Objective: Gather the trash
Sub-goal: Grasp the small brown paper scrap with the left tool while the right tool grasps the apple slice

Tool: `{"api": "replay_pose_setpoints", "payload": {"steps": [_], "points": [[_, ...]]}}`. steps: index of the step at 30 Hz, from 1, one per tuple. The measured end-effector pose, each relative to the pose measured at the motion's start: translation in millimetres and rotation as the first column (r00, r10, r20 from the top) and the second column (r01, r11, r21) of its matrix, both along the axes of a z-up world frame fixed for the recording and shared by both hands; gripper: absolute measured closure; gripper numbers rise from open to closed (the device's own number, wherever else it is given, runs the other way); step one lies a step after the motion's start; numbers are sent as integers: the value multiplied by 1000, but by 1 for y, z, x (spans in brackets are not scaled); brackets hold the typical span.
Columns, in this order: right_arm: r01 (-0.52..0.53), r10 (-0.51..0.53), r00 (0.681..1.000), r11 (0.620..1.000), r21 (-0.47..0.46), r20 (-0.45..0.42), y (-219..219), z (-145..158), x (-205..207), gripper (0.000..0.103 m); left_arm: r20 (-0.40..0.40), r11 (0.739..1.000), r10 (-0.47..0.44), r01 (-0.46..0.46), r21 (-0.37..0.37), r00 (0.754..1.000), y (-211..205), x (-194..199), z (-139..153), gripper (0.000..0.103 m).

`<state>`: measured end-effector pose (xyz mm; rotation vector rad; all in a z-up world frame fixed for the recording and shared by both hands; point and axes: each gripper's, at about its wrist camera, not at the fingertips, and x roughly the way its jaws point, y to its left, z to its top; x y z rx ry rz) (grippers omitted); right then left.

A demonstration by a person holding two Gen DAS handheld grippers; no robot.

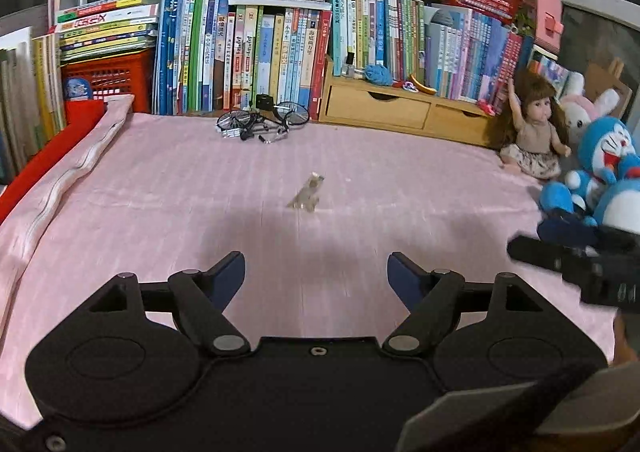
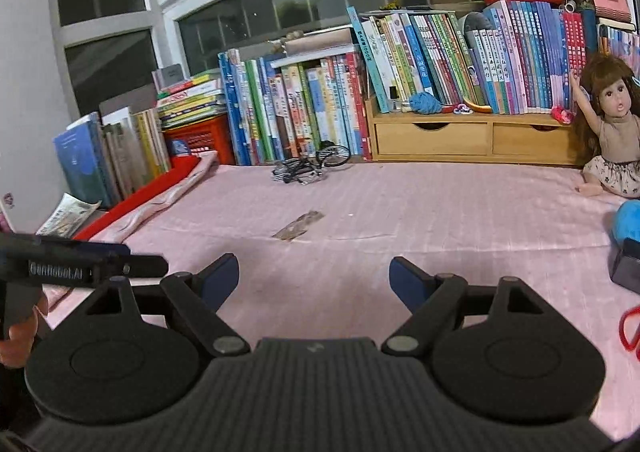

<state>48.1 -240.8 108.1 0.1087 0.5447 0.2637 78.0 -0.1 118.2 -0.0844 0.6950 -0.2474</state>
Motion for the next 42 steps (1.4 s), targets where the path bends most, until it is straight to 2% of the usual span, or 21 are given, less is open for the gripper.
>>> {"api": "replay_pose_setpoints", "payload": {"steps": [6, 11, 14, 20, 24, 27, 32, 34, 35, 36, 37, 40, 42], "points": [[-31, 31, 999, 999, -12, -38, 6, -22, 8, 14, -34, 999, 33, -31, 40, 999, -12, 63, -13, 25], [-72, 70, 995, 997, -30, -67, 15, -44, 6, 13, -42, 998, 56, -56, 7, 998, -24, 104, -36, 23], [-103, 100, 992, 994, -35, -77, 22, -55, 6, 12, -37, 997, 74, -74, 16, 997, -34, 126, -49, 22], [-165, 156, 984, 981, -101, -90, 37, -72, 6, 1, -63, 995, 89, -86, 49, 994, -55, 159, -79, 22], [-173, 160, 982, 976, -129, -103, 40, -84, 11, 0, -73, 991, 125, -120, 64, 989, -60, 174, -99, 22], [-173, 161, 981, 979, -112, -108, 37, -88, 14, 0, -81, 985, 159, -153, 76, 984, -60, 182, -107, 23], [-186, 173, 977, 977, -103, -121, 36, -95, 22, 0, -93, 984, 168, -162, 71, 981, -63, 189, -118, 34], [-193, 180, 976, 976, -104, -123, 35, -97, 22, 0, -74, 983, 162, -154, 104, 984, -67, 188, -118, 54], [-198, 184, 975, 975, -102, -127, 36, -97, 23, 0, -67, 981, 159, -150, 120, 985, -69, 186, -118, 59], [-202, 188, 973, 974, -102, -131, 36, -98, 24, 0, -66, 982, 153, -144, 125, 986, -71, 185, -117, 69], [-207, 192, 972, 973, -105, -133, 37, -99, 24, 0, -65, 983, 145, -136, 126, 987, -72, 184, -116, 74], [-224, 207, 969, 966, -127, -133, 40, -100, 24, 3, -68, 986, 133, -125, 112, 989, -72, 179, -112, 77], [-233, 217, 968, 963, -135, -122, 42, -99, 21, 11, -74, 988, 127, -120, 93, 989, -70, 172, -109, 77]]}}
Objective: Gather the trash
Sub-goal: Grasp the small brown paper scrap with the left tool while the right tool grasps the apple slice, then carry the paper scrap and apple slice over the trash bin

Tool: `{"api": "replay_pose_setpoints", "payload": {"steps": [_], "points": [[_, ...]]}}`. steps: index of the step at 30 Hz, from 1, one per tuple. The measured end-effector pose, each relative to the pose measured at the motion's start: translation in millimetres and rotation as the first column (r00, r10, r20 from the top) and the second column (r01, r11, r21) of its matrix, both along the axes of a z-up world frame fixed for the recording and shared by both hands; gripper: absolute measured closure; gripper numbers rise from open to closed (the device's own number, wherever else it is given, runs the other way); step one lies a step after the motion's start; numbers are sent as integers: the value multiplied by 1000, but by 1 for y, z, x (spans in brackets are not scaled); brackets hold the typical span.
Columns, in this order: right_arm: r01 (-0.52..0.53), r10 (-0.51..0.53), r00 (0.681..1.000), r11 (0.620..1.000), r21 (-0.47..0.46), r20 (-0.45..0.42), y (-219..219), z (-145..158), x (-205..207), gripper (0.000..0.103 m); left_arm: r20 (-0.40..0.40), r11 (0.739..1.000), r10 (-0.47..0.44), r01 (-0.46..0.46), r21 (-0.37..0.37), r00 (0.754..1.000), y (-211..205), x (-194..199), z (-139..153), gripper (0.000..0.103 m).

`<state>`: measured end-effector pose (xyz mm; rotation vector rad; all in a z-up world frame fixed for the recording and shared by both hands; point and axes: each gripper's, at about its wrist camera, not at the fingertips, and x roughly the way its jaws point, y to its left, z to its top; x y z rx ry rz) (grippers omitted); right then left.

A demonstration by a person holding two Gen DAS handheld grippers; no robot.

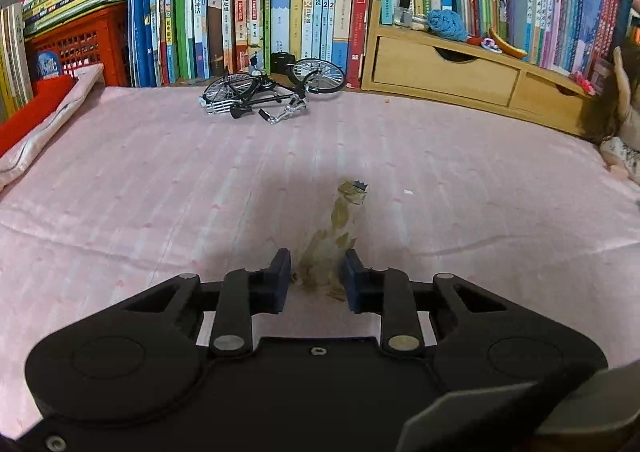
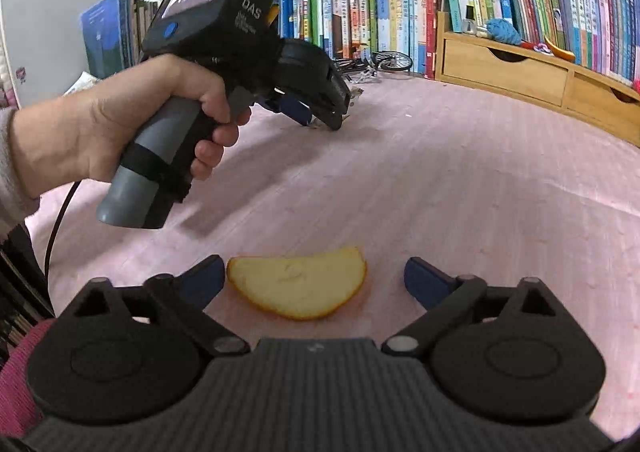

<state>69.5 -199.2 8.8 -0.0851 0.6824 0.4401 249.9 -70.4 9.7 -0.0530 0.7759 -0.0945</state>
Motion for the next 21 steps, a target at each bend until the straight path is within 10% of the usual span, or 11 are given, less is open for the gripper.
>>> {"api": "replay_pose_setpoints", "payload": {"steps": [4, 21], "points": [[-17, 17, 1000, 999, 29, 10, -1, 1, -5, 33, 3, 1000, -2, 2, -10, 1000, 4, -17, 10, 77], [13, -20, 996, 996, 86, 87, -1, 20, -37, 49, 149, 998, -56, 56, 10, 987, 12, -141, 53, 77]]}}
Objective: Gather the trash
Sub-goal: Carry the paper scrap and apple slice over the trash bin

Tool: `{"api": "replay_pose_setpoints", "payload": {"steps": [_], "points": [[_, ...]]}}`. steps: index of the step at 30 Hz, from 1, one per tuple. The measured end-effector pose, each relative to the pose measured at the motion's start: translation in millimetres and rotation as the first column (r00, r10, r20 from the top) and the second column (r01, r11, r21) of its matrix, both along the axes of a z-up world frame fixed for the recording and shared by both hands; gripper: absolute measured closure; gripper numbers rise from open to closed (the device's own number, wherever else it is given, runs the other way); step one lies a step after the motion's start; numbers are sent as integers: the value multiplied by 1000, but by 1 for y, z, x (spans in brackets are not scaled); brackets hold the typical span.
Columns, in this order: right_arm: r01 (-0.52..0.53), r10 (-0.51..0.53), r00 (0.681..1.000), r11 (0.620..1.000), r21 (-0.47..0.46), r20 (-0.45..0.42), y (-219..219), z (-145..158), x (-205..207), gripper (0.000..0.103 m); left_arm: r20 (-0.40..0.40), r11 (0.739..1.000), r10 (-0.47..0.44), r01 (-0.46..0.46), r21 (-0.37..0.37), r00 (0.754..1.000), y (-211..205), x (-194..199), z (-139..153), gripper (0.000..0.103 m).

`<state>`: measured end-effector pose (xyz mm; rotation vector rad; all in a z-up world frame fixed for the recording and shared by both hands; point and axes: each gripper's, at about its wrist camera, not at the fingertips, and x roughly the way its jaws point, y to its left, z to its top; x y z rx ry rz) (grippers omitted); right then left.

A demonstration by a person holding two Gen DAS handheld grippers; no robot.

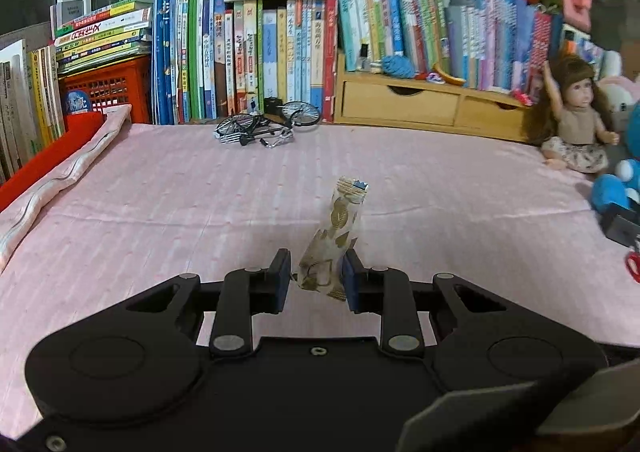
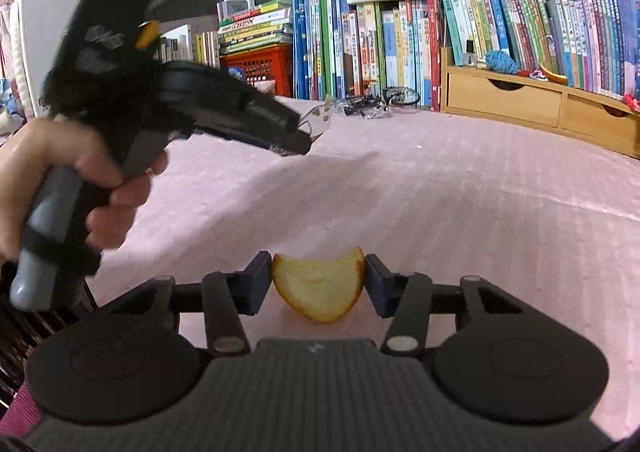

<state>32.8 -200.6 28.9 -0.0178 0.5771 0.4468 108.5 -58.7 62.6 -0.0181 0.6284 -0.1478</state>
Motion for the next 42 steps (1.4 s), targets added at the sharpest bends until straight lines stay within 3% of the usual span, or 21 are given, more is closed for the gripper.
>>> {"api": "replay_pose_setpoints", "payload": {"steps": [7, 18, 34, 42], "points": [[41, -42, 999, 999, 25, 14, -3, 4, -20, 49, 35, 999, 2, 0, -42, 999, 14, -57, 6, 77], [110, -111, 994, 992, 68, 16, -9, 3, -58, 49, 4, 996, 8, -8, -91, 1000, 38, -144, -6, 77], [154, -161, 986, 980, 128, 44, -3, -1, -129, 49, -70, 997, -49, 45, -56, 996, 54, -240, -25, 77], [168, -175, 984, 975, 145, 31, 3, -10, -159, 49, -120, 997, -64, 59, -39, 991, 56, -265, -38, 77]]}}
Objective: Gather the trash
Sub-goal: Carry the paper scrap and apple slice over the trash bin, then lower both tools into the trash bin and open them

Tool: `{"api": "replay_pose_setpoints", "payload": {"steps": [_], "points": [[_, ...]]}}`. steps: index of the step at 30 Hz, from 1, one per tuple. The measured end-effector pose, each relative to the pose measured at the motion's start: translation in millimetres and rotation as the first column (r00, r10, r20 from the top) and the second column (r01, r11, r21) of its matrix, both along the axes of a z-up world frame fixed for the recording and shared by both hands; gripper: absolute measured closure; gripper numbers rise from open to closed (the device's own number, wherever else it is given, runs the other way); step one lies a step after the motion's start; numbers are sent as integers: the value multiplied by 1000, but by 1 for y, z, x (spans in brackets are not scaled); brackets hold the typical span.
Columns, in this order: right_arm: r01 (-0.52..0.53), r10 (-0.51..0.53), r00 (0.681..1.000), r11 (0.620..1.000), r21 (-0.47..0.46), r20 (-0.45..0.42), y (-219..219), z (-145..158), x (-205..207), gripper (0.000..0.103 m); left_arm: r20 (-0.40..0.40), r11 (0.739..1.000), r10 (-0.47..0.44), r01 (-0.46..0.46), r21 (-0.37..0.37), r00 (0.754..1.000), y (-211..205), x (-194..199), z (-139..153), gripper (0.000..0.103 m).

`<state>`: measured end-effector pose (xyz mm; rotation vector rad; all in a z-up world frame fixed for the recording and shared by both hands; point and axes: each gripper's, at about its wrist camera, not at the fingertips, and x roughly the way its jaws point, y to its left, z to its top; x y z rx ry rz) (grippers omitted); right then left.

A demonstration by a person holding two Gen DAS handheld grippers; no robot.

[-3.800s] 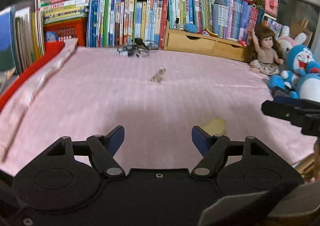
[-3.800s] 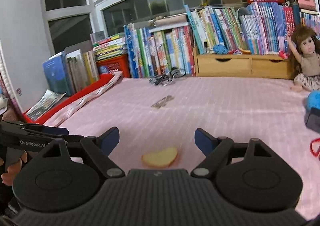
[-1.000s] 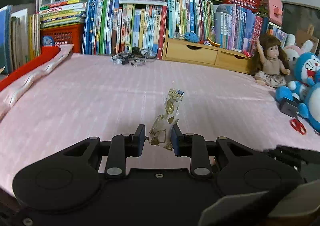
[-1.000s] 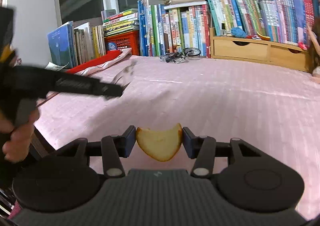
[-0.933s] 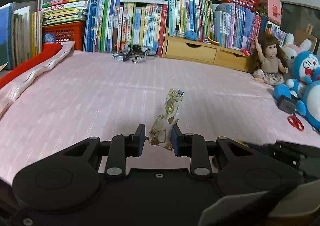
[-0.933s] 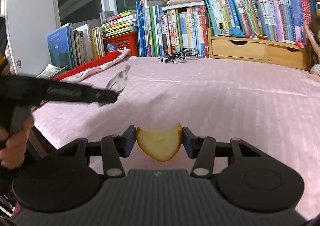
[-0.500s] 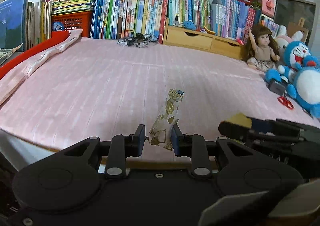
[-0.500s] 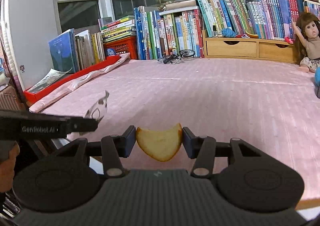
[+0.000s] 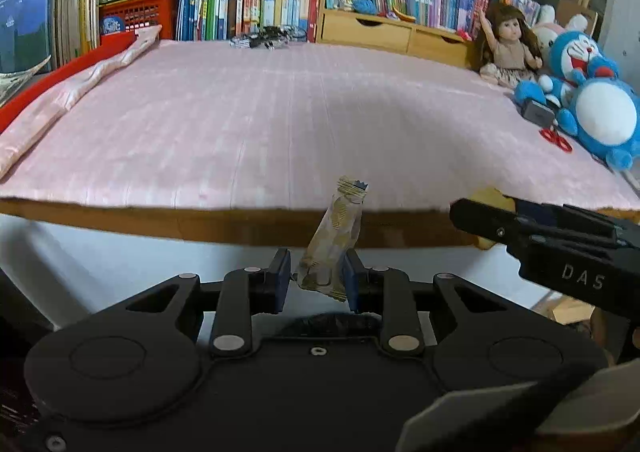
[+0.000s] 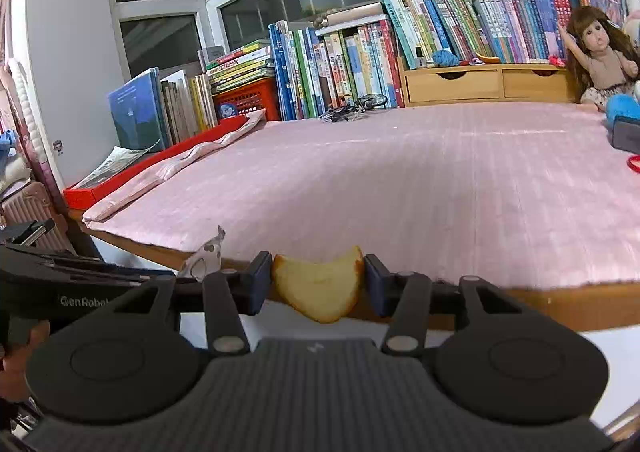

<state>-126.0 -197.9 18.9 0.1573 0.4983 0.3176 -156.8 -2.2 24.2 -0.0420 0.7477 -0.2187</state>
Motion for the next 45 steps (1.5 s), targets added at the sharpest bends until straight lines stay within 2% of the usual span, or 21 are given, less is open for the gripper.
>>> {"api": "replay_pose_setpoints", "payload": {"steps": [16, 24, 30, 41, 45], "points": [[-1, 2, 997, 1000, 9, -77, 4, -20, -21, 49, -128, 999, -31, 35, 32, 991, -5, -15, -36, 77], [5, -6, 992, 1000, -6, -129, 7, -34, -23, 49, -160, 997, -52, 61, 51, 986, -10, -22, -46, 77], [13, -15, 984, 1000, -11, -180, 9, -47, -20, 49, -232, 997, -51, 64, 47, 971, -11, -19, -63, 76], [7, -5, 968, 1000, 5, -252, 10, -65, -14, 45, -305, 993, -48, 77, 84, 951, -18, -11, -85, 73], [12, -4, 954, 1000, 25, -299, 8, -80, -6, 45, -325, 991, -59, 96, 98, 944, -24, -5, -98, 73]]}}
